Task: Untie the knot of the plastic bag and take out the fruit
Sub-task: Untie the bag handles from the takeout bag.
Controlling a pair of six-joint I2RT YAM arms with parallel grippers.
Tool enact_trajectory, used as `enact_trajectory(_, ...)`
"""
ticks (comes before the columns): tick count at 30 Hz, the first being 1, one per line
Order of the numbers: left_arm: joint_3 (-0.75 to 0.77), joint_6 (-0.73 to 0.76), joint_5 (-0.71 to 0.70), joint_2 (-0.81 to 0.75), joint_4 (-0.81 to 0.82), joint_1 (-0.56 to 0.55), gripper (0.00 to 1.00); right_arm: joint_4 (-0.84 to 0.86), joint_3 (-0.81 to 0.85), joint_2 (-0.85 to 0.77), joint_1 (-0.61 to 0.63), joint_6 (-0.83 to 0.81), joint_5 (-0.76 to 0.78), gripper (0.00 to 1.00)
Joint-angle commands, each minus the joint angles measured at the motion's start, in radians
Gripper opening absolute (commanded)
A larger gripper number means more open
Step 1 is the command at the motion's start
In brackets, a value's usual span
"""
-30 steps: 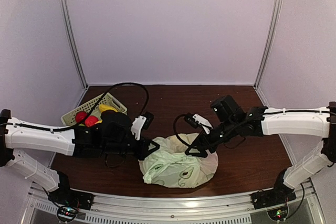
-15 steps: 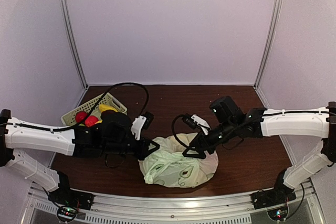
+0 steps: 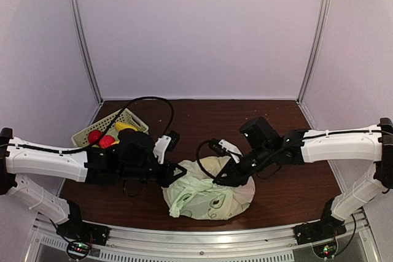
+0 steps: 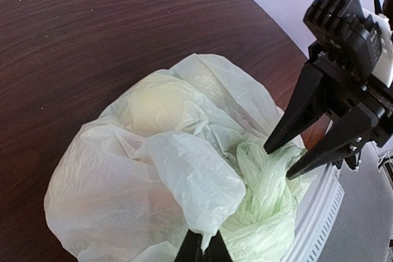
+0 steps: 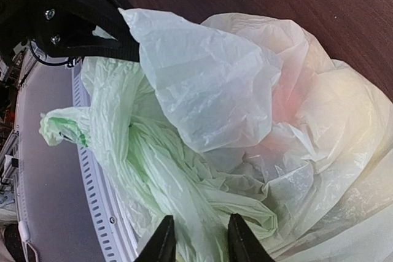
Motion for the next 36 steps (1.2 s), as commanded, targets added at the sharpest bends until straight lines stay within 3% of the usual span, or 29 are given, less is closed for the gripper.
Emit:
enact_trajectory(1,0.008,-0.013,-0.005,-0.015,0.020,0.007,0.00,0.035,-0.008,0.006,0.009,0.019,0.039,0.22)
enact_trajectory(5,0.021,-0.047,-0.063,-0.021,-0.046,0.006,0.00,0.095,-0.037,-0.057,0.010,0.063,0.103,0.01)
enact_trajectory(6,0.025,-0.056,-0.081,-0.024,-0.067,0.006,0.00,0.109,-0.048,-0.077,0.010,0.078,0.126,0.00)
enact_trajectory(13,0.036,-0.113,-0.148,-0.079,-0.124,0.018,0.00,0.171,-0.147,-0.266,-0.002,0.167,0.442,0.00)
enact_trajectory(19,0.016,-0.151,-0.195,-0.131,-0.120,0.020,0.00,0.155,-0.199,-0.401,-0.009,0.245,0.620,0.00)
enact_trajectory(29,-0.080,-0.146,-0.116,-0.163,-0.090,0.020,0.00,0.222,-0.349,-0.421,-0.009,0.363,0.587,0.00)
enact_trajectory(32,-0.044,-0.081,-0.100,-0.171,-0.114,0.020,0.13,0.225,-0.354,-0.440,-0.009,0.363,0.582,0.00)
enact_trajectory(36,0.086,0.037,-0.104,-0.165,-0.191,0.020,0.43,0.198,-0.334,-0.449,-0.009,0.348,0.582,0.00)
